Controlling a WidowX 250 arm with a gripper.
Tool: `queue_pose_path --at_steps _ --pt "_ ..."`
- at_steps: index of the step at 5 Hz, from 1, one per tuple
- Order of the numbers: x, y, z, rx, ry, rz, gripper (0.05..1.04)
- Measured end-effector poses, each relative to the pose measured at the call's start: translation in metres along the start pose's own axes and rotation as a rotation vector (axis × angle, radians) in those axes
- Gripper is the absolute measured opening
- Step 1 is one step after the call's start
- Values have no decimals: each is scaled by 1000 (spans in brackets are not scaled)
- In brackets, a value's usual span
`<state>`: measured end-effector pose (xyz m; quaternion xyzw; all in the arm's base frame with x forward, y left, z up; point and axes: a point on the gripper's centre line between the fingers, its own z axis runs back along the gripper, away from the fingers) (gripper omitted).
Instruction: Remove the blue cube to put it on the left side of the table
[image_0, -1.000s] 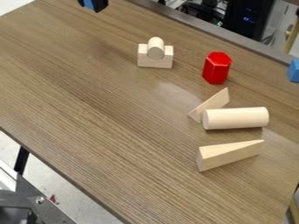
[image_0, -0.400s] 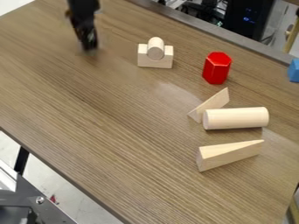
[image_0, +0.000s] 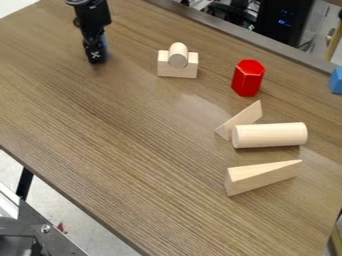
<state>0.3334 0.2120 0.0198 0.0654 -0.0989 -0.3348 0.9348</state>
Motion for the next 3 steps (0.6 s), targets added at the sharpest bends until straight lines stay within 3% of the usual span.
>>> queue_pose_path --at_steps 1,2,3 --pt "1 -1 2 15 -36 31 898" --pt "1 -3 8 -25 -81 105 1000" --pt "2 0 30 -143 -107 211 1000"
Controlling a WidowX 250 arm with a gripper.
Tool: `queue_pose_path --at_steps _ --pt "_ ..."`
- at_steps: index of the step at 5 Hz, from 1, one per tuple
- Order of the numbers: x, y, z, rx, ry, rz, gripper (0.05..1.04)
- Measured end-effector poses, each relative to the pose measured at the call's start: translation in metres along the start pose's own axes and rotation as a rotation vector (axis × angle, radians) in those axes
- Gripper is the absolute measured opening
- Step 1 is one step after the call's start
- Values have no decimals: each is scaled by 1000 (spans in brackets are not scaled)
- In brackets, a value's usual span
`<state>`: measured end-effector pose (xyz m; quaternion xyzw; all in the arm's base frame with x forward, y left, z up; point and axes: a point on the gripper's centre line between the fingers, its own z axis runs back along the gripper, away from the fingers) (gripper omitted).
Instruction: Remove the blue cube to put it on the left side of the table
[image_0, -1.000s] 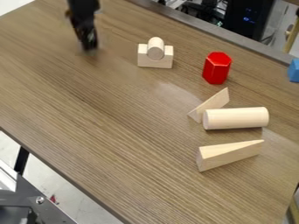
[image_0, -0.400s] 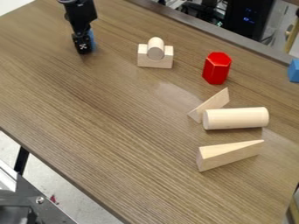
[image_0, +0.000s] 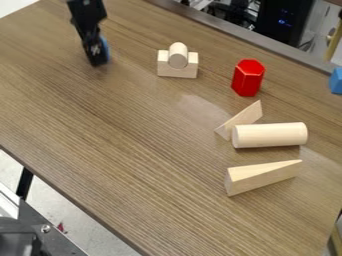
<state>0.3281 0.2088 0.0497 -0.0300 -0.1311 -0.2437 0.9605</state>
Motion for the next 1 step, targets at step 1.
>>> queue_pose_path --at_steps 1 --pt "7 -4 32 37 -41 34 1000"
